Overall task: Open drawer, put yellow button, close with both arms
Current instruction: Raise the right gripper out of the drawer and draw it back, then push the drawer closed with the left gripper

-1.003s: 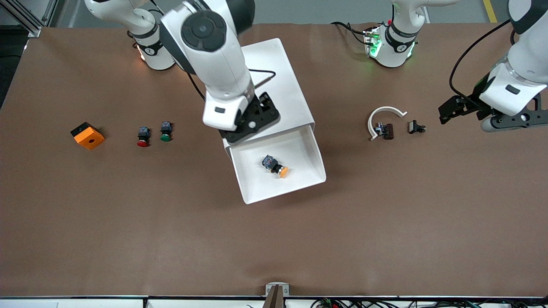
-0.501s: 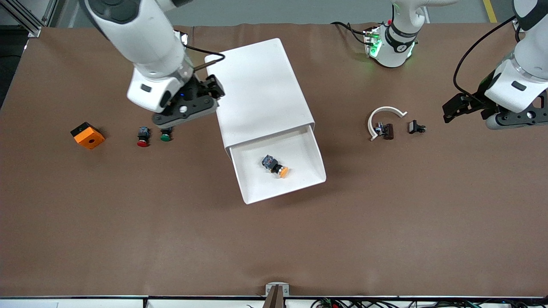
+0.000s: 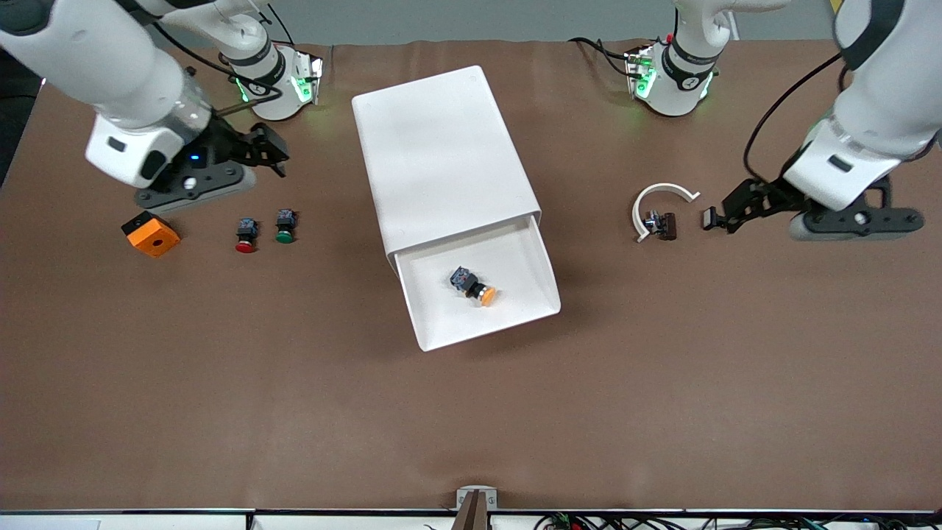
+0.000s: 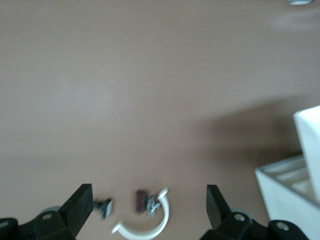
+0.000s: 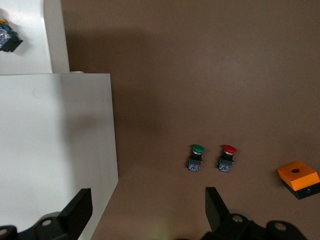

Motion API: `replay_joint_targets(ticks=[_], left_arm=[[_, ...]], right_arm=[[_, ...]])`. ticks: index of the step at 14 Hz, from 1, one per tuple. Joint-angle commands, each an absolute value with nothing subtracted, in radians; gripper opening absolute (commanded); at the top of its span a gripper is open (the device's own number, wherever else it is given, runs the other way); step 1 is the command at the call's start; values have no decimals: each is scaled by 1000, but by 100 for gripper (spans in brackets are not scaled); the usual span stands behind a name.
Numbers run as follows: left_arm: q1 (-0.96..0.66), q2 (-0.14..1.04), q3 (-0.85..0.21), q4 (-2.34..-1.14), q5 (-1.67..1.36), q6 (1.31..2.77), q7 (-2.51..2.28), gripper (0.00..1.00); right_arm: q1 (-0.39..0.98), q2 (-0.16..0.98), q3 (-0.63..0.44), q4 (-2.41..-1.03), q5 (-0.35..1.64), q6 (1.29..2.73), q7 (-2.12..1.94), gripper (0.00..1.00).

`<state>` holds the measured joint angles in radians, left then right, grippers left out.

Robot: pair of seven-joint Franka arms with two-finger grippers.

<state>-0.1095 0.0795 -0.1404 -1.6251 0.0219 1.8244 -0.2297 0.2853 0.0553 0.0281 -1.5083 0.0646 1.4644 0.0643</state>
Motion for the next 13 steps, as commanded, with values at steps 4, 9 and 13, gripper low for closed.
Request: replay_joint_targets(ticks=[4, 9, 13], left_arm=[[-285, 484, -141, -1275, 21, 1914, -422, 100], [-368, 662, -137, -1266, 23, 2262, -479, 100], [-376, 724, -135, -1258, 18, 2382, -420, 100]], right_arm=[[71, -14, 43, -1605, 78, 1453, -15, 100], [-44, -8, 43, -1566, 42, 1453, -17, 100], [-51, -3, 44, -1546, -29, 1462, -9, 100]])
